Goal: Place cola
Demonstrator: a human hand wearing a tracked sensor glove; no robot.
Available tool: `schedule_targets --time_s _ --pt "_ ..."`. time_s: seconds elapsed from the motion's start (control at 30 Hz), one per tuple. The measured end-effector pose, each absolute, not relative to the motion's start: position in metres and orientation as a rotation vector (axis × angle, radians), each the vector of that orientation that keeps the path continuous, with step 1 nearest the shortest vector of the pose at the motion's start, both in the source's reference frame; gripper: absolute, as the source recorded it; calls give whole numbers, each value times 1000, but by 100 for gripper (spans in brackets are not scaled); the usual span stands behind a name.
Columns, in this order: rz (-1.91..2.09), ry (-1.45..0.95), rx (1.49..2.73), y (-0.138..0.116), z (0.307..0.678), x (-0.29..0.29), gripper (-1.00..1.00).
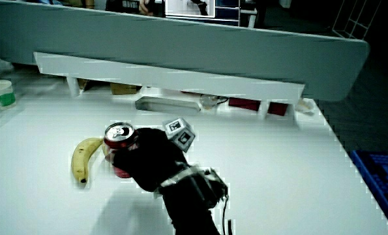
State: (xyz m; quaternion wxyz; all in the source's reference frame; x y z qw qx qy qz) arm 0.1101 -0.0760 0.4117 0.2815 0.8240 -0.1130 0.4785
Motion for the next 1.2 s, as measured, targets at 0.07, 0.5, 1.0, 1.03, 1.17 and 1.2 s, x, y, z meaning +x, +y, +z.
schedule_targets --time_s 0.07,0.5,1.0,1.03,1.17,1.2 --pt "1297 -293 2178 -76 417 103 0" --pt "1325 -286 2190 -71 448 66 0" --pt "1279 -257 2142 -61 469 56 0" --pt "1307 -249 2131 -61 470 56 0" --pt "1313 -246 2121 -60 475 57 0" --pt "1322 -229 2111 -60 476 57 0"
